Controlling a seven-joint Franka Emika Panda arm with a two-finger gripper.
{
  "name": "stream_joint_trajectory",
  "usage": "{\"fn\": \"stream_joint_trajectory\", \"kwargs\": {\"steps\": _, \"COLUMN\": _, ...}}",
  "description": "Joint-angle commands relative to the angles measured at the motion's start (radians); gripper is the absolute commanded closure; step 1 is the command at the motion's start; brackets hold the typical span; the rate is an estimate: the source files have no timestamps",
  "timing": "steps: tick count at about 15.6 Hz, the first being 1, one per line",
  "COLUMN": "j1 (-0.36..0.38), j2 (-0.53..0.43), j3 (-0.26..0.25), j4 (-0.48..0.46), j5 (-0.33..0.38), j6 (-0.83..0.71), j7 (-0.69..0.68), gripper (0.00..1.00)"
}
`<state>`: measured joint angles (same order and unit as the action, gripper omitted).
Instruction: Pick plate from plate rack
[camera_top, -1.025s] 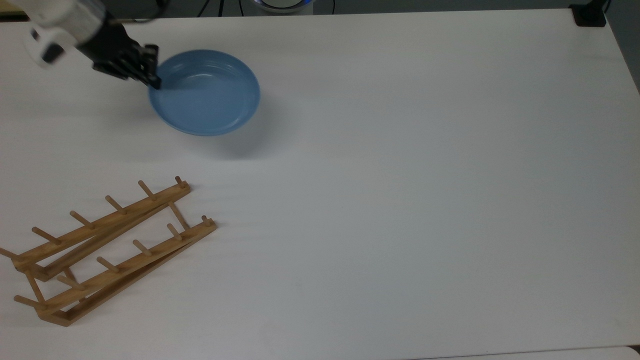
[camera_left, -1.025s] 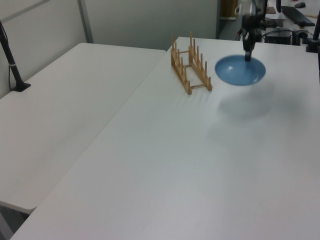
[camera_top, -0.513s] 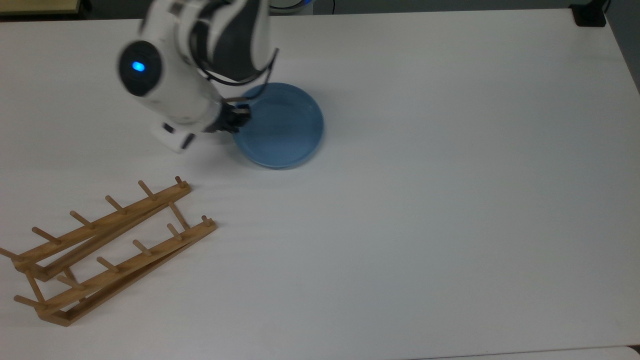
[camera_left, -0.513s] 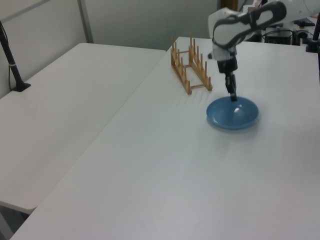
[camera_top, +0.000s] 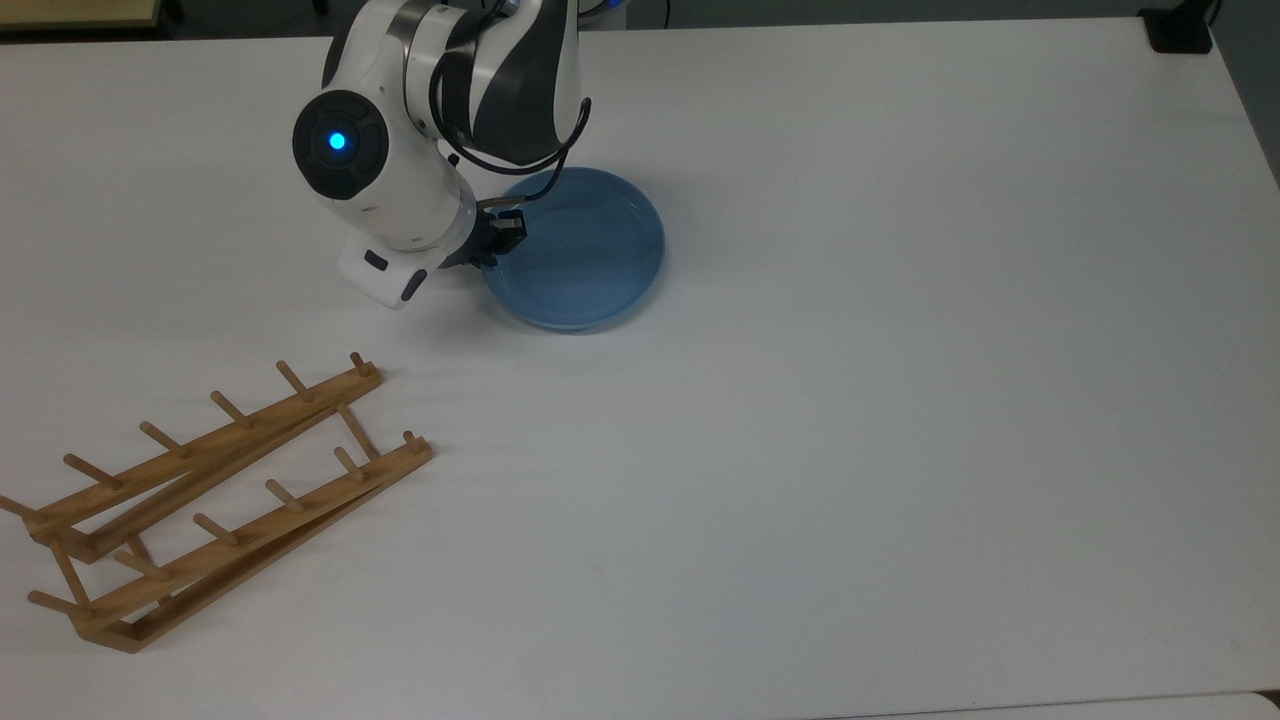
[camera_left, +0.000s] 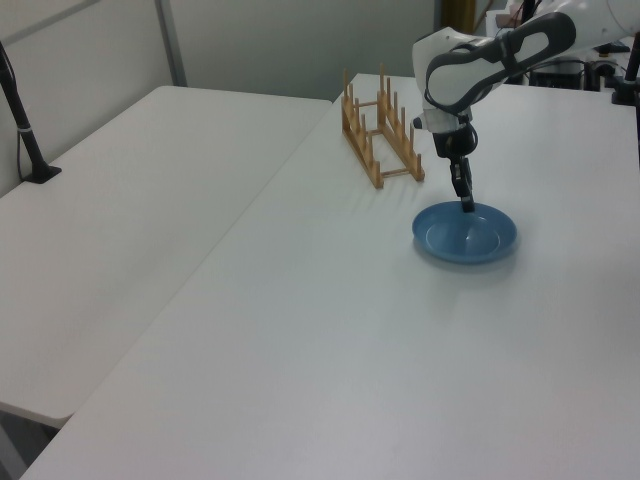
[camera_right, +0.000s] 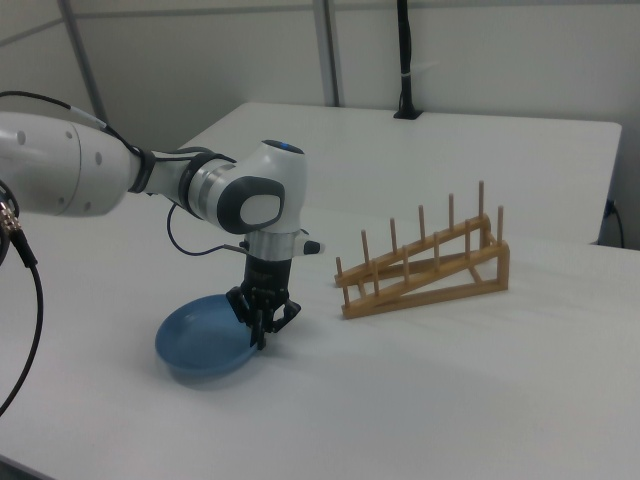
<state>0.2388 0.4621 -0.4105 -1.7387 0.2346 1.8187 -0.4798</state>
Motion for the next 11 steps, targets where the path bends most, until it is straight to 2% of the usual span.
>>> {"fn": "stream_joint_trajectory", "kwargs": {"steps": 1, "j1": 0.016, "j2": -0.046, "j3": -0.011, "j4": -0.051, "j5": -0.038, "j6": 0.025, "j7": 0.038, "gripper": 0.00}}
{"fn": "stream_joint_trajectory", "kwargs": {"steps": 3, "j1": 0.002, "j2": -0.107, "j3": -0.001, "j4": -0.048, "j5": -0.047, "j6": 0.024, "j7": 0.102, "gripper": 0.00}}
{"fn": "stream_joint_trajectory", "kwargs": {"steps": 5, "j1": -0.001, "j2": -0.187, "j3": 0.015, "j4": -0.042, "j5": -0.104, "j6": -0.002, "j7": 0.167, "gripper": 0.00}}
{"fn": "stream_joint_trajectory", "kwargs": {"steps": 6, "j1": -0.006, "j2": -0.227, "j3": 0.037, "j4": -0.032, "j5": -0.138, "j6": -0.013, "j7": 0.214, "gripper": 0.00}}
{"fn": "stream_joint_trajectory", "kwargs": {"steps": 7, "j1": -0.036, "j2": -0.267, "j3": 0.079, "j4": -0.022, "j5": -0.168, "j6": -0.028, "j7": 0.260, "gripper": 0.00}}
{"fn": "stream_joint_trajectory", "kwargs": {"steps": 9, "j1": -0.129, "j2": -0.338, "j3": 0.218, "j4": -0.021, "j5": -0.227, "j6": -0.056, "j7": 0.350, "gripper": 0.00}}
{"fn": "stream_joint_trajectory", "kwargs": {"steps": 11, "j1": -0.203, "j2": -0.385, "j3": 0.324, "j4": -0.021, "j5": -0.286, "j6": -0.081, "j7": 0.426, "gripper": 0.00}}
